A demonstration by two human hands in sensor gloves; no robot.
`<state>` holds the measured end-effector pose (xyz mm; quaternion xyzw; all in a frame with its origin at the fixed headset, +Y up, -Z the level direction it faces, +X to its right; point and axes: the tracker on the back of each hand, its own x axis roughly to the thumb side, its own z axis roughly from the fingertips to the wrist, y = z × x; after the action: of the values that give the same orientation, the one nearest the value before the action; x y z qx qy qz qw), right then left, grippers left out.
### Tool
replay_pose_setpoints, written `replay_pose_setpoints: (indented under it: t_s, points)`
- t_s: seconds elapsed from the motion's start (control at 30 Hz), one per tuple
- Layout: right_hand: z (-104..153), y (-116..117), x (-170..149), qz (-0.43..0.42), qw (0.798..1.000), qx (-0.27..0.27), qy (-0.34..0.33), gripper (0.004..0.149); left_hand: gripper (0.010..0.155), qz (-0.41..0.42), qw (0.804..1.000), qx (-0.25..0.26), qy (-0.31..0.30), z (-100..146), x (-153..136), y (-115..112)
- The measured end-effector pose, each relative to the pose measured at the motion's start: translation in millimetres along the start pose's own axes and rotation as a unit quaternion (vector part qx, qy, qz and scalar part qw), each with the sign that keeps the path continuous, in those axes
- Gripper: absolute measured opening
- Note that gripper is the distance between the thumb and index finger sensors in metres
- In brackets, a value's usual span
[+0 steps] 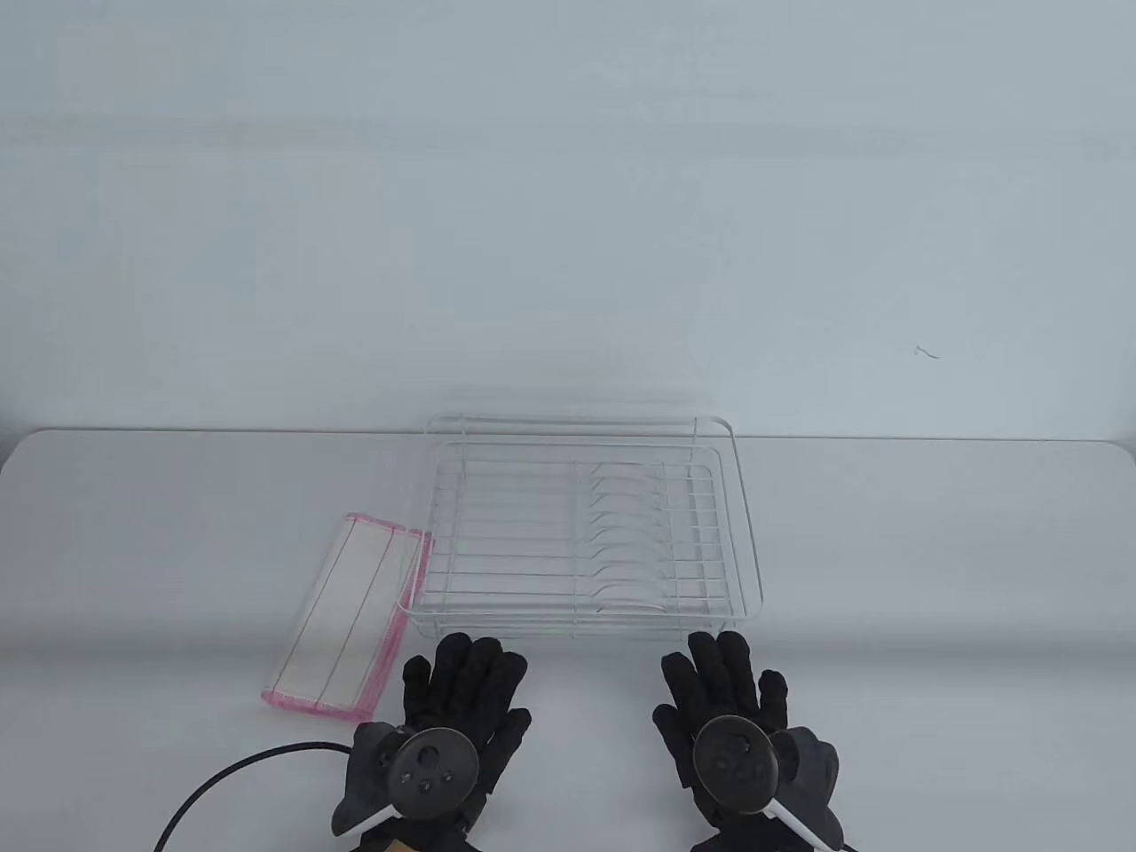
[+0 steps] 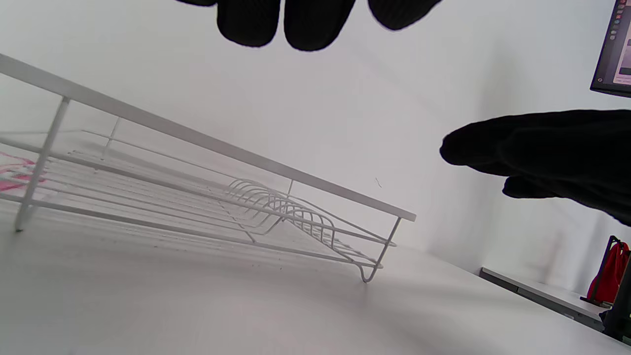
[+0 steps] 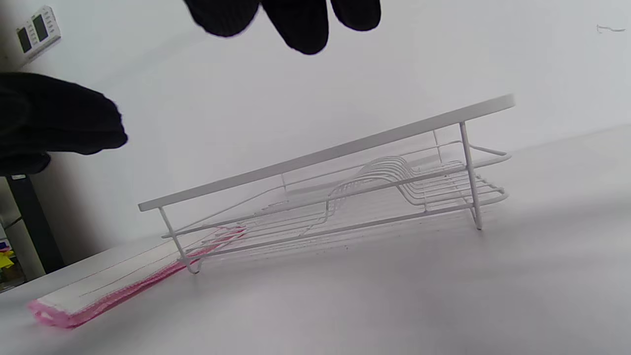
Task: Drape dish cloth over dish rack edge
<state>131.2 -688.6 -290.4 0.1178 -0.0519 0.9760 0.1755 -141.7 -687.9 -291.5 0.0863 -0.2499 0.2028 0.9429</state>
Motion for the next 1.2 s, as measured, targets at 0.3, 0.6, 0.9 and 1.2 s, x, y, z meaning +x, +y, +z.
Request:
replay_pose_setpoints:
  t_s: [0.3, 0.6, 0.9, 1.2]
  points:
    - [0.3, 0.4, 1.1, -0.001, 1.0, 0.009, -0.001, 0.057, 0.058, -0.001, 1.0, -0.003, 0.003, -1.9, 0.0, -1.7]
    - [-0.4, 1.1, 1.7, -0.009, 1.0, 0.019, -0.002, 0.057, 0.058, -0.001, 1.0, -0.007, 0.005, -2.4, 0.5, -1.1]
    - [-1.6, 1.5, 2.8, -0.012, 1.0, 0.029, -0.004, 0.057, 0.058, 0.0, 1.0, -0.006, 0.007, -2.3, -0.8, -1.3]
    - [-2.1, 2.5, 4.2, -0.015, 0.999, 0.037, -0.006, 0.057, 0.059, -0.004, 1.0, -0.007, 0.005, -2.2, -1.2, -1.3]
